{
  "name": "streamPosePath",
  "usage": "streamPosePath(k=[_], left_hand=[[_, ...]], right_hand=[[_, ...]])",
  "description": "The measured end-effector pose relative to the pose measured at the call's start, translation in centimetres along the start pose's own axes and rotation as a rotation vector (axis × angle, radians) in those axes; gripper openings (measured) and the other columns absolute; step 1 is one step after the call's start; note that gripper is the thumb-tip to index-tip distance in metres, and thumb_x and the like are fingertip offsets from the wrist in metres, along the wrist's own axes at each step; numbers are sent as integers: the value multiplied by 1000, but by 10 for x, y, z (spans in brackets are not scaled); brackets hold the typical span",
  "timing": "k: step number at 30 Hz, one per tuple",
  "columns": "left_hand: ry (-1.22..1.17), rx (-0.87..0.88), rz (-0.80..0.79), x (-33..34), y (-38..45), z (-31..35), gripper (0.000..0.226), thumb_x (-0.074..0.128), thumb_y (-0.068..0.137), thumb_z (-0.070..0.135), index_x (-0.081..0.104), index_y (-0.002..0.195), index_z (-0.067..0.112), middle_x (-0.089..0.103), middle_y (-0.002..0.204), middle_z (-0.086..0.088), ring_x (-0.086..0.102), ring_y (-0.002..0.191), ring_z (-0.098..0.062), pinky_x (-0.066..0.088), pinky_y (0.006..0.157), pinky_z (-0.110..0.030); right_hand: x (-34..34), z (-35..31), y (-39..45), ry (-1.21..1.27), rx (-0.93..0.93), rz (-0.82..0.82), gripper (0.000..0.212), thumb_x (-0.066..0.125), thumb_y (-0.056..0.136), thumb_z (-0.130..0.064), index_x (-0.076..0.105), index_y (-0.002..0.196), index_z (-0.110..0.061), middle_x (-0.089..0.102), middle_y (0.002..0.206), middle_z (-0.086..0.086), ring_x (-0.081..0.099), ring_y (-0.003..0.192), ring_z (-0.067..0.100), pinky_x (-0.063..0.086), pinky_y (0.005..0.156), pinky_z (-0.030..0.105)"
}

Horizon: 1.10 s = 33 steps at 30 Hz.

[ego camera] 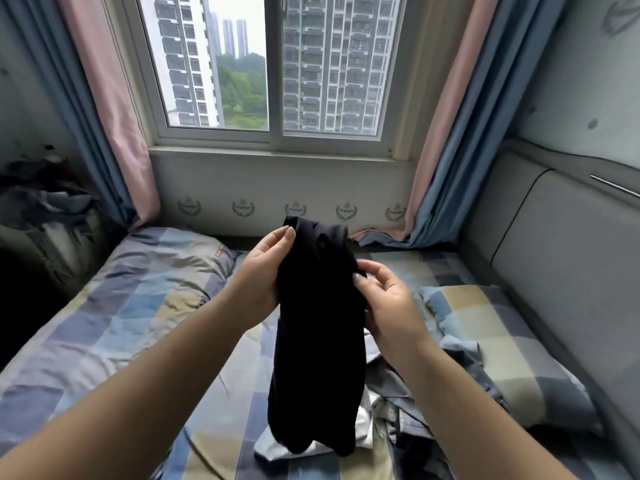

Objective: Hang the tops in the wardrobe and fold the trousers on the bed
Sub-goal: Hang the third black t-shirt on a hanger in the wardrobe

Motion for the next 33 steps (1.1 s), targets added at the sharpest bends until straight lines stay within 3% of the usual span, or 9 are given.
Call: streamPosePath(k=[6,9,17,20,23,25,27,29,33], left_hand=[[385,27,-118,-7,-13,-11,58,71,76,27,51,130,18,68,119,-6,65,109,-19,52,90,-34],[414,46,-110,-23,-8,-5,44,68,85,8,55,126,14,67,118,-10,65,110,-24,51,94,-40],[383,118,19,-101,15,45,24,57,93,6,63,116,3,68,114,-19,63,109,-31,49,96,-41],[459,153,33,-109,17,61,21,61,91,6,63,112,10,69,110,-11,66,102,-21,51,89,-30],[658,329,143,-109,0,82,28,69,86,13,60,112,18,63,105,-1,59,89,-10,46,79,-18],[620,393,6,-89,-19,87,21,70,85,15,63,103,23,64,95,2,58,82,-10,47,76,-20],[482,286,-274,-55,-42,74,19,69,84,17,65,101,23,68,91,2,62,80,-7,49,74,-20],[411,164,-497,-30,-63,61,37,70,78,25,62,114,20,71,101,-1,67,90,-6,52,78,-17],[345,58,-617,-21,-79,53,46,65,84,-5,60,120,23,73,107,-3,69,96,-15,55,84,-25]], right_hand=[[5,-26,5,305,-64,113,11,57,91,-8,65,95,-14,73,88,9,71,80,19,58,68,29],[13,-37,2,330,-110,134,14,56,91,-6,68,93,-14,73,90,9,71,83,20,59,72,31],[35,-65,-23,242,-228,253,23,56,91,-7,75,87,-18,72,83,7,70,73,16,59,66,29],[55,-62,-33,154,-247,308,25,57,91,-6,76,86,-22,72,82,2,69,71,13,57,60,27],[74,-62,-42,120,-298,366,25,58,90,-2,74,88,-21,72,82,-1,70,73,12,56,61,25],[89,-63,-47,103,-335,391,24,59,89,-1,73,90,-21,73,82,-1,70,75,12,58,65,26],[106,-64,-50,86,-360,393,25,59,89,1,72,88,-20,72,81,0,69,76,14,57,67,26],[120,-64,-55,63,-375,399,27,59,89,1,73,85,-22,72,81,2,68,76,16,58,69,30],[124,-70,-81,34,-391,465,33,56,90,0,74,79,-25,70,77,3,66,71,18,58,67,32]])
Point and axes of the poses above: each hand's wrist, its own y-axis towards the middle knuckle, its own x-axis out of the palm, z = x × y, the point moved 8 cm from there along y, towards the middle knuckle
